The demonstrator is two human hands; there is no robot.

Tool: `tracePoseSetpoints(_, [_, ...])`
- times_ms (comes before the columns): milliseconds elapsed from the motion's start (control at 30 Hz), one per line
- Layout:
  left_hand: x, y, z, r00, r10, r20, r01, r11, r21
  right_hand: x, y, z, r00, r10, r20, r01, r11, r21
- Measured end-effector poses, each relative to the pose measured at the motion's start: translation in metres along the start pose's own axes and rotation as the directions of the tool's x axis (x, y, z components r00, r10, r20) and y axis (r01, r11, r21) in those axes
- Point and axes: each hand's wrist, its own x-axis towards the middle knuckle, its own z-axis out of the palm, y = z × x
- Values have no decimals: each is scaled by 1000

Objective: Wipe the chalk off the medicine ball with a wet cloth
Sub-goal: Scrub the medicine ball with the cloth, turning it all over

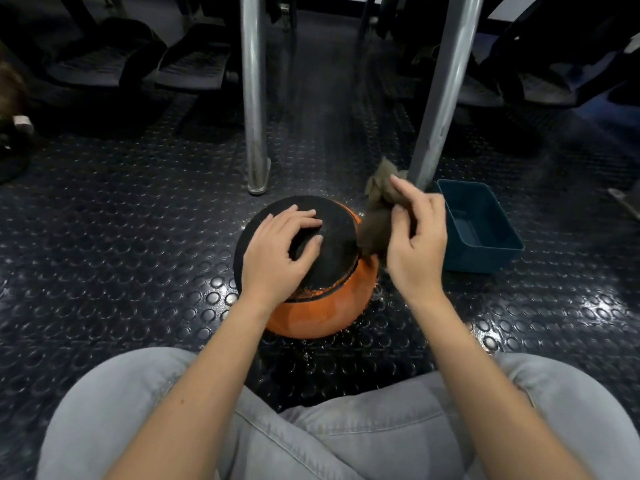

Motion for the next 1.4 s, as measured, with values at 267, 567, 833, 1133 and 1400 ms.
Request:
tracePoseSetpoints(267, [-5,3,1,999,52,-3,-53,999,-12,1,35,1,893,374,251,-217,845,-489])
tracePoseSetpoints(567, [-9,17,6,994,80,68,-77,996,-45,-2,30,6,885,277,374,-131,919,-371])
tracePoseSetpoints(833, [-16,19,8,981,184,61,-181,982,-59,-2,12,-2,937,111,331,-88,992,-85])
tracePoseSetpoints(1133, [0,25,6,979,-198,-47,192,976,-98,-5,25,-5,876,318,362,-208,927,-311])
tracePoseSetpoints(1400, [1,13,-4,911,-407,71,410,911,-40,7,54,0,800,514,310,-410,845,-345])
